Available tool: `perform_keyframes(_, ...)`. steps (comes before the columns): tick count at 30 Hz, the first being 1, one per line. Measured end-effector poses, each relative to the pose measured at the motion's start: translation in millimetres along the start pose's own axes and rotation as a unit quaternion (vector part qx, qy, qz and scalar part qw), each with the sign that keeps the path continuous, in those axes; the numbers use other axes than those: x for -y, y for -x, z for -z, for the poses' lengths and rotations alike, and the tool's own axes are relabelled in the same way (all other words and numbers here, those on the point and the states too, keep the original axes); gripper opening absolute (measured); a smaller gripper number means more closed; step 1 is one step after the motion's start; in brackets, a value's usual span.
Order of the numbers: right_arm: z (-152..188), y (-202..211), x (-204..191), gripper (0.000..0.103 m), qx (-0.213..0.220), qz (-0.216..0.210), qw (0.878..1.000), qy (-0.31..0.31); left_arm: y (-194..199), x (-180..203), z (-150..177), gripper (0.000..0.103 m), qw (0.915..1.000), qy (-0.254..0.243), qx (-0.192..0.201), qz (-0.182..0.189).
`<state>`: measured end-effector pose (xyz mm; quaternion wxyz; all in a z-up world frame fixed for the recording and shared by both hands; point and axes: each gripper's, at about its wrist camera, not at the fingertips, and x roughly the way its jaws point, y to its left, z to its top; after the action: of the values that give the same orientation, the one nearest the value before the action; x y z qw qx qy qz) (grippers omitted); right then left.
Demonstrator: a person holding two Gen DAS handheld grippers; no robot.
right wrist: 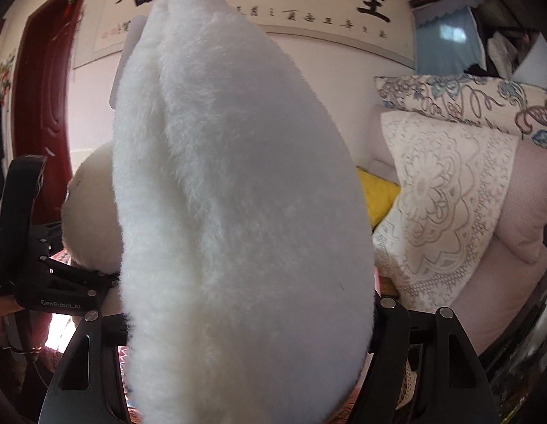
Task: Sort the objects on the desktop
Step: 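Carry both white plush toys up toward the orange box with both tools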
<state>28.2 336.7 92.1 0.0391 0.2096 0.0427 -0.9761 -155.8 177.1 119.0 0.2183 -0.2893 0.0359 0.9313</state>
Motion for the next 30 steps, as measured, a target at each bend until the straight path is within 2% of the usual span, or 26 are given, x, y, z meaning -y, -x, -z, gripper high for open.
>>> perform_keyframes(3,0,7,46,0.075,-0.012,0.022,0.999,-0.024,-32,25,-17,0.088,0.9997,-0.016,-0.008,0.019)
perform_keyframes(5,3,-3,70,0.075,-0.021,0.033,0.999,-0.037,-54,38,-27,0.088,0.9992,-0.024,-0.016,0.029)
perform_keyframes(8,7,-45,88,0.075,-0.038,0.042,0.997,-0.053,-92,47,-40,0.088,0.9983,-0.031,-0.031,0.039)
perform_keyframes(10,-10,-104,100,0.075,-0.051,0.046,0.996,-0.061,-117,53,-47,0.088,0.9976,-0.035,-0.041,0.044)
perform_keyframes(12,-17,-142,115,0.075,-0.065,0.049,0.994,-0.070,-146,52,-53,0.088,0.9971,-0.037,-0.050,0.044)
perform_keyframes(18,7,-204,144,0.075,-0.109,0.040,0.989,-0.091,-214,38,-59,0.089,0.9959,-0.022,-0.075,0.045)
perform_keyframes(19,9,-213,148,0.077,-0.112,0.038,0.988,-0.094,-223,34,-60,0.090,0.9959,-0.019,-0.077,0.044)
perform_keyframes(21,7,-223,151,0.089,-0.106,0.038,0.989,-0.100,-233,25,-61,0.092,0.9960,-0.014,-0.080,0.037)
perform_keyframes(24,4,-239,156,0.098,-0.098,0.037,0.989,-0.109,-252,12,-61,0.093,0.9954,-0.003,-0.092,0.026)
perform_keyframes(26,2,-250,159,0.101,-0.092,0.037,0.988,-0.115,-266,2,-61,0.093,0.9933,0.008,-0.115,0.015)
perform_keyframes(30,-1,-271,166,0.102,-0.081,0.036,0.988,-0.126,-285,-17,-61,0.093,0.9875,0.033,-0.153,0.016)
